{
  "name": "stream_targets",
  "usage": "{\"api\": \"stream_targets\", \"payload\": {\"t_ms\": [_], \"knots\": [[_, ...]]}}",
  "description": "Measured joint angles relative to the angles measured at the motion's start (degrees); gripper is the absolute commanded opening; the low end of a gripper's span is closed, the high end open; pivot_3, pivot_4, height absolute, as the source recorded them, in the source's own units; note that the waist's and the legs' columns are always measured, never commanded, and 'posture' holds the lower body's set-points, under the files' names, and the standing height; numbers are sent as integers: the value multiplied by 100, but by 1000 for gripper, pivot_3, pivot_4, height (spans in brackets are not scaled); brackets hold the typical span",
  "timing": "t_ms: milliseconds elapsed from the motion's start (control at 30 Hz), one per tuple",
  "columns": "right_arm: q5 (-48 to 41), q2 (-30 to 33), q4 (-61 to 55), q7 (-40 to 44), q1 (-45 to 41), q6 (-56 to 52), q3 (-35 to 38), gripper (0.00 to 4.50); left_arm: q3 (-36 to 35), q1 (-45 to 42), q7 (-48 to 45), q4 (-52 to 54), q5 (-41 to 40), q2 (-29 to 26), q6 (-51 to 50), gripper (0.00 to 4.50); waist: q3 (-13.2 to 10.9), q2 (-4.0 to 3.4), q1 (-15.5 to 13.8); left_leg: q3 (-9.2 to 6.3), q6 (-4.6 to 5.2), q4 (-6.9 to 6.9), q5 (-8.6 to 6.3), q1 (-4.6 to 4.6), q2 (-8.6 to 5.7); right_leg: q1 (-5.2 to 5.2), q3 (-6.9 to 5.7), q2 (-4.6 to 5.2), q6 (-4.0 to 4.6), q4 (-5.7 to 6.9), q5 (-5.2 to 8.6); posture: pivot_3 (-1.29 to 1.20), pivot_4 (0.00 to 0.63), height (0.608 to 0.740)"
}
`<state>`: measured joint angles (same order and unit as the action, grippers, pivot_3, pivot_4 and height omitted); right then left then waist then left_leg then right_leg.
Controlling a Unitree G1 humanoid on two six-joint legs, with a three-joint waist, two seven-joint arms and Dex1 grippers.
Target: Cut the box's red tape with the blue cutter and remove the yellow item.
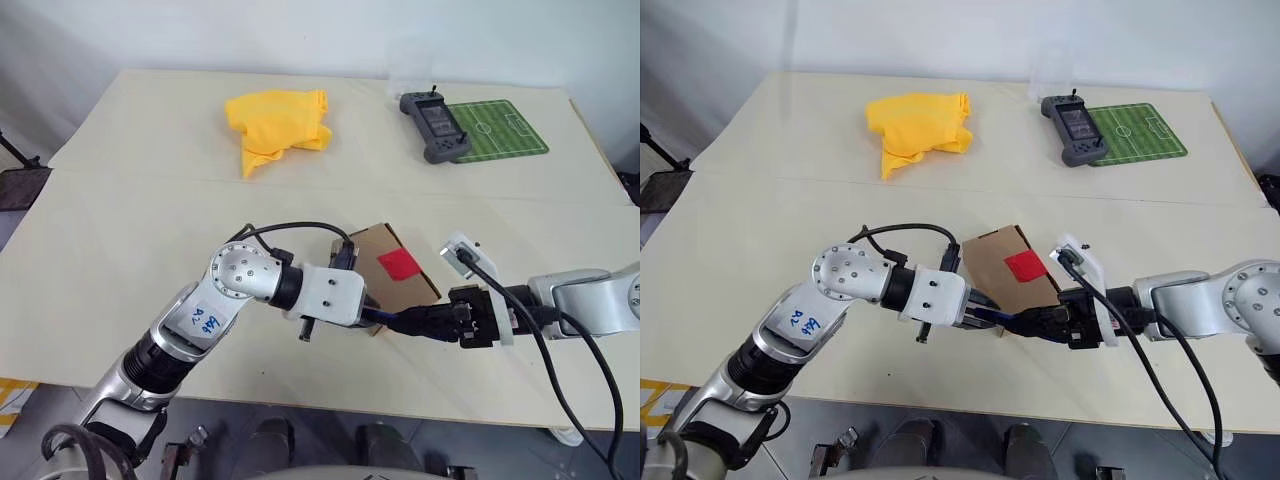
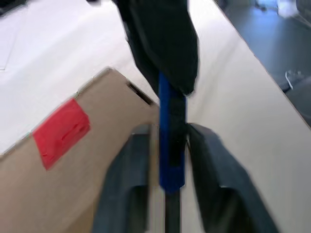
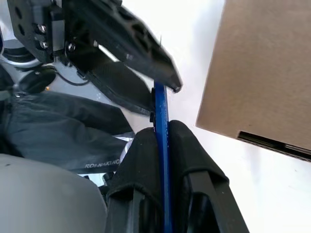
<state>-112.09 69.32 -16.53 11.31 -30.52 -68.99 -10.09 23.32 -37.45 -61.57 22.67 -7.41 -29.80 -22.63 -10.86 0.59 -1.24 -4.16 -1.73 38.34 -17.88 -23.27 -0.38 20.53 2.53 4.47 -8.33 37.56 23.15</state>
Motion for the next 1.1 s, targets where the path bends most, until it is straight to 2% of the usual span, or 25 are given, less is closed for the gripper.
{"api": "stream_targets", "payload": {"t_ms": [100, 167, 267, 333, 433, 567, 633, 767, 833, 1100], "knots": [[7, 338, -27, 350, 42, -23, 257, 29, -359, 98, -24, 128, -436, -31, -252, 3175, 0, 0, 4, 0, 0, -1, 0, 0, 1, 0, 0, 0, 0, 0, 0, 0, 150, 740], [7, 634, -92, 736, 220, -42, 609, 29, -842, 263, -254, 213, -1091, -239, -502, 3775, 0, 0, 14, 0, 0, -3, 0, 1, 4, 2, 0, -1, 0, 1, 0, 0, 150, 740], [13, 1064, -151, 1336, 875, -102, 1552, 29, -1827, 462, -705, -86, -1941, -821, -722, 3788, -1, -2, 21, -1, 0, -5, 0, 2, 5, 4, -7, -3, 3, 5, 1, 0, 150, 740], [12, 1321, -181, 1501, 1331, -154, 2360, 29, -2365, 435, -787, -589, -2155, -1057, -764, 3788, -1, -5, 5, 1, -1, -2, 0, 6, 2, 2, -6, -2, 3, 5, 1, 0, 150, 740], [1, 1473, -259, 1404, 2110, -250, 3515, 29, -2542, 370, -737, -1147, -2219, -937, -692, 3164, 2, 1, -36, -5, 4, 12, -2, 8, -3, -17, -13, 2, 0, 5, 0, 0, 150, 740], [-1, 1473, -328, 629, 3122, -391, 4563, 29, -2216, 264, -682, -1781, -1947, -704, -433, 1944, -1, 6, -41, 0, 14, 35, -8, -3, -8, -17, -13, 4, -8, 16, -5, 0, 150, 740], [4, 1509, -332, 139, 3387, -420, 4911, 29, -1979, 58, -608, -2060, -1771, -503, -353, 1316, -1, 7, -32, 2, 14, 38, -8, -5, -8, -16, -12, 3, -9, 16, -5, 0, 150, 740], [3, 2110, -350, -353, 3410, -356, 5045, 29, -1508, -543, -549, -2625, -1471, 14, -171, 29, -1, 6, 10, 12, 14, 44, -8, -1, -6, -12, -5, -1, -9, 17, -5, 0, 150, 740], [2, 2355, -349, -384, 3310, -225, 4963, 29, -1387, -771, -528, -2797, -1397, 204, -64, 0, -1, 6, 46, 16, 14, 43, -8, -2, 0, -8, -2, -7, -9, 20, -5, 0, 150, 740], [-2, 3258, -362, -192, 2660, 986, 3542, 29, -1100, -1116, -95, -3506, -804, 748, 274, 0, -2, 6, 126, 16, 14, 38, -8, -8, 1, -1, -2, -1, -9, 17, -5, 0, 150, 740]]}}
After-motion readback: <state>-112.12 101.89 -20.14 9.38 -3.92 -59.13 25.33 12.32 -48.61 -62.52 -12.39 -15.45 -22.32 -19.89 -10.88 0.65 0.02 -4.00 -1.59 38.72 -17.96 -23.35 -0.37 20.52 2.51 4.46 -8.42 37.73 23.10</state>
